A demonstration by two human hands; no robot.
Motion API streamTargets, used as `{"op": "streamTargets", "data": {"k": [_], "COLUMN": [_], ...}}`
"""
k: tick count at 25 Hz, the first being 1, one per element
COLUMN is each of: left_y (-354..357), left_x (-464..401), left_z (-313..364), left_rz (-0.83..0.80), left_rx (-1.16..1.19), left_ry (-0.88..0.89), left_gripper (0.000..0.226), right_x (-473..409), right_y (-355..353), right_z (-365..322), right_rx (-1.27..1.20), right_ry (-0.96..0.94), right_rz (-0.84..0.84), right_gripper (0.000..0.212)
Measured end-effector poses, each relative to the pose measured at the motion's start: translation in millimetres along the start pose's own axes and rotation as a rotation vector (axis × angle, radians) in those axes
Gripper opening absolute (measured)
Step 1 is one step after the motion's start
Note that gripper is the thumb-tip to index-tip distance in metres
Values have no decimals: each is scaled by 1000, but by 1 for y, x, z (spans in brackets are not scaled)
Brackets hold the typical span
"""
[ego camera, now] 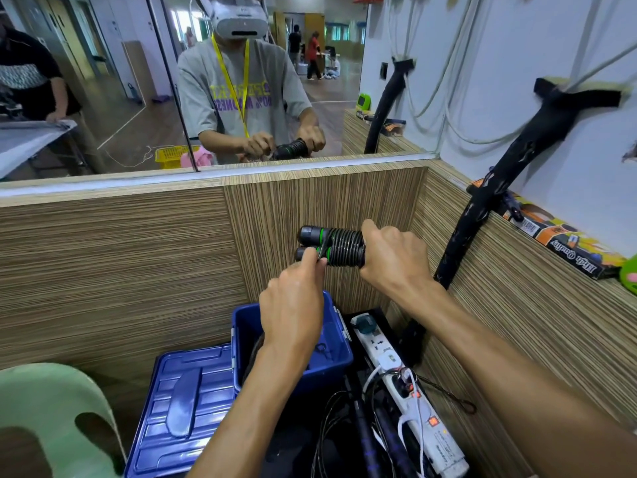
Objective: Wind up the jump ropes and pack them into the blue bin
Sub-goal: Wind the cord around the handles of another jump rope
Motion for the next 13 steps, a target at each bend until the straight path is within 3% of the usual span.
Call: {"op": "streamTargets", "data": {"k": [2,4,7,8,13], "left_y": [-4,1,29,34,51], "left_x": [0,0,0,2,12], "left_z": [5,3,-1,1,-5], "left_rz": [44,38,-178,-230,-290], "left_rx": [-43,138,984,1134,1286], "left_ry": [-11,-105,-386,-439,-414], "left_gripper": [32,35,40,39,38], "right_x": [-1,-3,-7,-8,-5], "right_y": [0,-1,-2,-2,-5], "right_z": [-2,-3,-3,-3,-7], "right_rx": [11,9,-17,-24,-49], "right_ry": [6,18,35,34,3], "right_rz": [3,10,29,36,52], "right_gripper": [36,36,35,35,33]}}
Point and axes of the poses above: each hand's wrist, its own x-axis away from the middle knuckle, its own y-axis out of the palm, z = x × y, the point moved 8 cm from there along -x, towards the middle knuckle, and after that the axes turned 1 degree about -y, right-handed, at the moved point
